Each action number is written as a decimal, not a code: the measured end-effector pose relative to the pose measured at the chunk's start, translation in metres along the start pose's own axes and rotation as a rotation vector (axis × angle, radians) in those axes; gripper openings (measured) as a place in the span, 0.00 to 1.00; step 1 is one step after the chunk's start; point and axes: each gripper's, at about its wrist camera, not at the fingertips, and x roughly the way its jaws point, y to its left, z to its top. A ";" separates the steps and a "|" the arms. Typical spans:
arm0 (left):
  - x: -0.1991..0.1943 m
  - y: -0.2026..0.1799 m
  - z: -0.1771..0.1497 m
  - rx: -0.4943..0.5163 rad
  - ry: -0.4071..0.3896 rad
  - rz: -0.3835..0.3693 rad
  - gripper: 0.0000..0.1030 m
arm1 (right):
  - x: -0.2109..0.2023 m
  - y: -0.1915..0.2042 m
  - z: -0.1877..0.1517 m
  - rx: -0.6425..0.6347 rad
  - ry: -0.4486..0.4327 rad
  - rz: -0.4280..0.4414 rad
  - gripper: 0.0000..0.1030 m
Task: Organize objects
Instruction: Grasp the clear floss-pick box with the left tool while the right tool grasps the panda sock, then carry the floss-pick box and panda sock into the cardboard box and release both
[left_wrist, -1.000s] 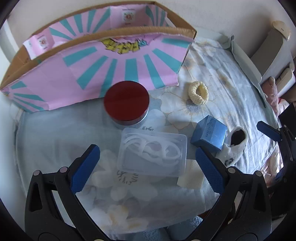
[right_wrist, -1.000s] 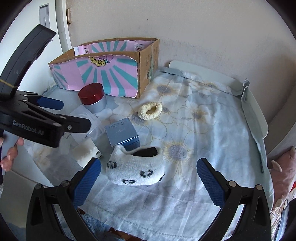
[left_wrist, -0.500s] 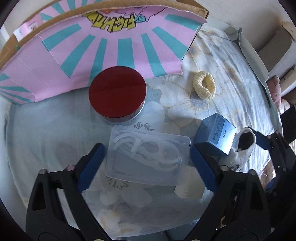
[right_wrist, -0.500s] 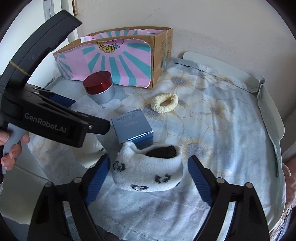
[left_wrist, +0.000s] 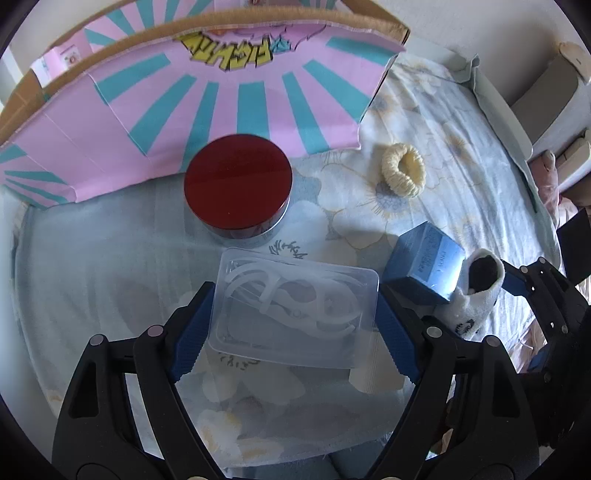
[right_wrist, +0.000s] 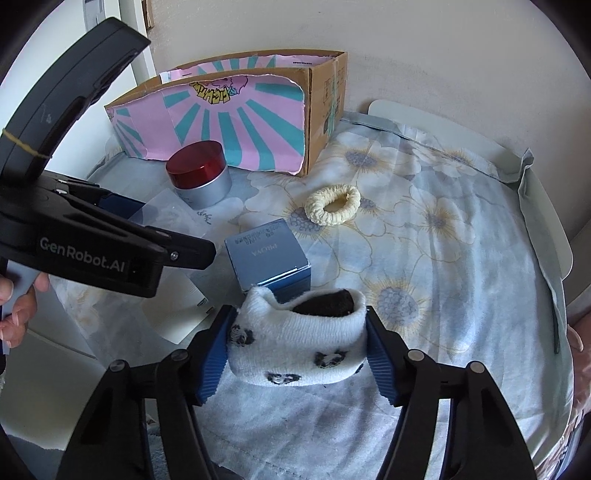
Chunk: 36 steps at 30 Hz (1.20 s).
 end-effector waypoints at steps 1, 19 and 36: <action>-0.002 0.000 0.000 0.002 -0.003 0.001 0.79 | -0.001 0.000 0.000 0.001 0.001 0.000 0.60; -0.135 0.013 0.007 -0.071 -0.284 0.064 0.79 | -0.095 -0.008 0.063 0.151 -0.086 -0.086 0.60; -0.231 0.060 0.043 -0.147 -0.466 0.134 0.79 | -0.162 -0.007 0.130 0.250 -0.144 -0.199 0.60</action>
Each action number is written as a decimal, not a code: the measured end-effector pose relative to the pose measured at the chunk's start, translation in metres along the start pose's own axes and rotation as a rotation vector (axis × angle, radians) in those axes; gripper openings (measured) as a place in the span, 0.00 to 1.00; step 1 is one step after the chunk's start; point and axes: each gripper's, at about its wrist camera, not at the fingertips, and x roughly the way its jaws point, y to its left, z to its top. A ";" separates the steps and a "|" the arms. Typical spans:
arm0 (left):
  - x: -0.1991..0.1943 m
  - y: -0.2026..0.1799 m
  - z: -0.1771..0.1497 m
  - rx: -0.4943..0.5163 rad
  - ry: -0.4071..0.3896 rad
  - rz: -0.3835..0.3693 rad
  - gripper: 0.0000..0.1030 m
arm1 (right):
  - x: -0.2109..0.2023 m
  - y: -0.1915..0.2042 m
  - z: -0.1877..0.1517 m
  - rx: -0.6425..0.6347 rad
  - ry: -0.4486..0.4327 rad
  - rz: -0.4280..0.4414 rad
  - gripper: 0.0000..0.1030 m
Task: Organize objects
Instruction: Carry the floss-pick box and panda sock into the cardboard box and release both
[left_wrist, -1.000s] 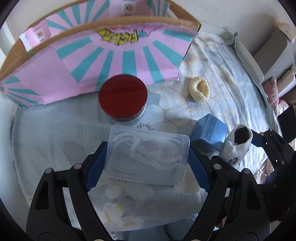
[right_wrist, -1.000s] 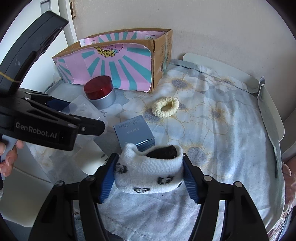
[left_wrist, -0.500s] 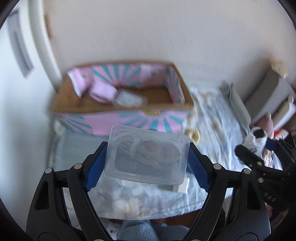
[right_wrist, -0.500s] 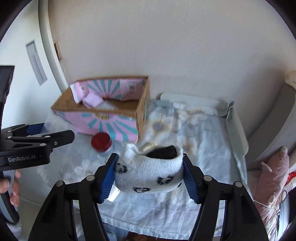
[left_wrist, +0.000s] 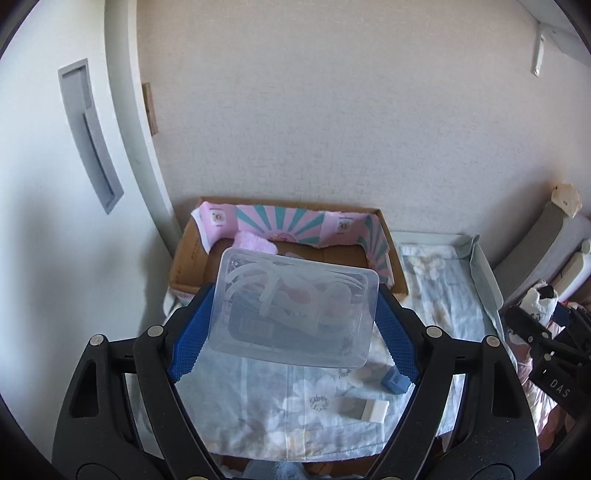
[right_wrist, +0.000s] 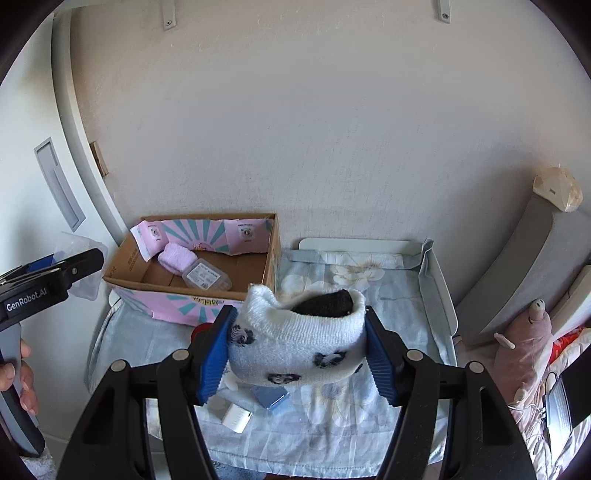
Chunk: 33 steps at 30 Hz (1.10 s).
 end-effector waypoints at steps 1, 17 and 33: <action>0.001 0.002 0.003 -0.005 -0.001 -0.002 0.79 | 0.000 0.000 0.003 0.001 -0.001 -0.003 0.60; 0.057 0.070 0.070 -0.052 0.043 0.038 0.79 | 0.068 0.049 0.091 -0.079 0.008 0.070 0.60; 0.182 0.085 0.074 -0.006 0.315 0.007 0.79 | 0.233 0.103 0.121 -0.111 0.318 0.131 0.60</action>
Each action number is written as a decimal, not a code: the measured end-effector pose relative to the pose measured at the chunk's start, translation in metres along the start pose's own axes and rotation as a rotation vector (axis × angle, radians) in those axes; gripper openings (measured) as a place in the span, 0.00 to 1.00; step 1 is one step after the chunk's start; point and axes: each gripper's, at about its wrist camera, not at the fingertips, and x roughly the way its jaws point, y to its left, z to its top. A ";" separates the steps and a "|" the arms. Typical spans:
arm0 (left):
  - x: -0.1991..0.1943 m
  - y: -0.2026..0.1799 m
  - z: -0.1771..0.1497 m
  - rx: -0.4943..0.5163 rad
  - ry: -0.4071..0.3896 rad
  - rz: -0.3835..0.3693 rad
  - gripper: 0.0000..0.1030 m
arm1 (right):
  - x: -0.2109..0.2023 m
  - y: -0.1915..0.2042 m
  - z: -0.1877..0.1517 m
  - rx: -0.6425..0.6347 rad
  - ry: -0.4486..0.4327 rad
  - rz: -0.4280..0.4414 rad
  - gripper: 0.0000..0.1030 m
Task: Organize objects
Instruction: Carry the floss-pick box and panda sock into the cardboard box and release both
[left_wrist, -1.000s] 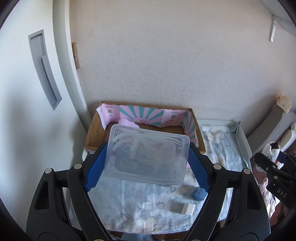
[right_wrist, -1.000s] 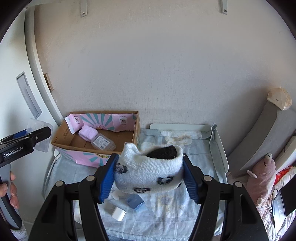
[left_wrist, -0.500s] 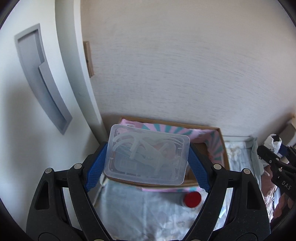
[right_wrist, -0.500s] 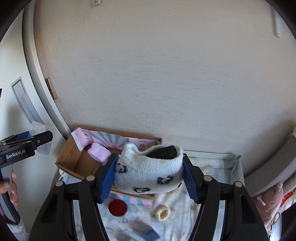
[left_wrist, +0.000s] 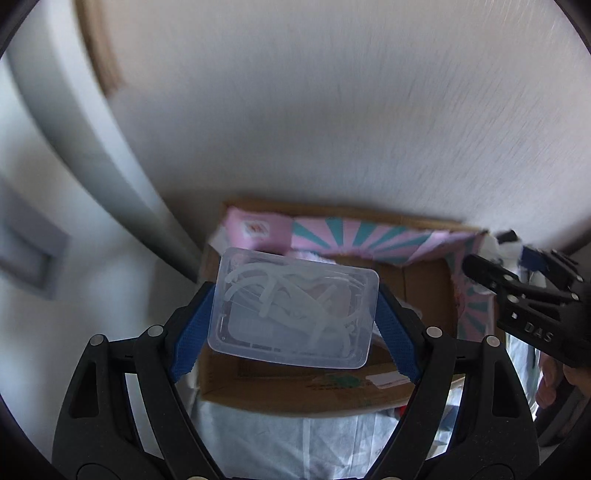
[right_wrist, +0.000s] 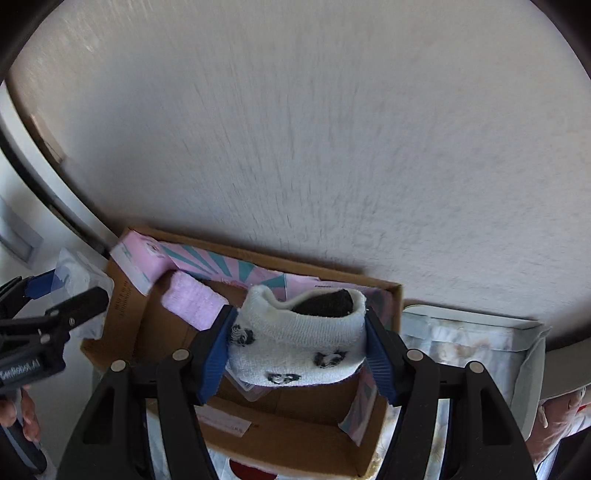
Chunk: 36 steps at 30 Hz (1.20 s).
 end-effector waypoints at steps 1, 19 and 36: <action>0.010 0.000 -0.002 0.007 0.022 0.001 0.79 | 0.007 -0.001 -0.001 0.000 0.019 -0.001 0.60; 0.097 -0.021 -0.037 0.121 0.238 0.032 0.79 | 0.092 0.007 -0.020 0.019 0.201 0.026 0.60; 0.068 -0.038 -0.034 0.248 0.170 -0.025 1.00 | 0.091 0.021 -0.027 0.047 0.204 0.145 0.99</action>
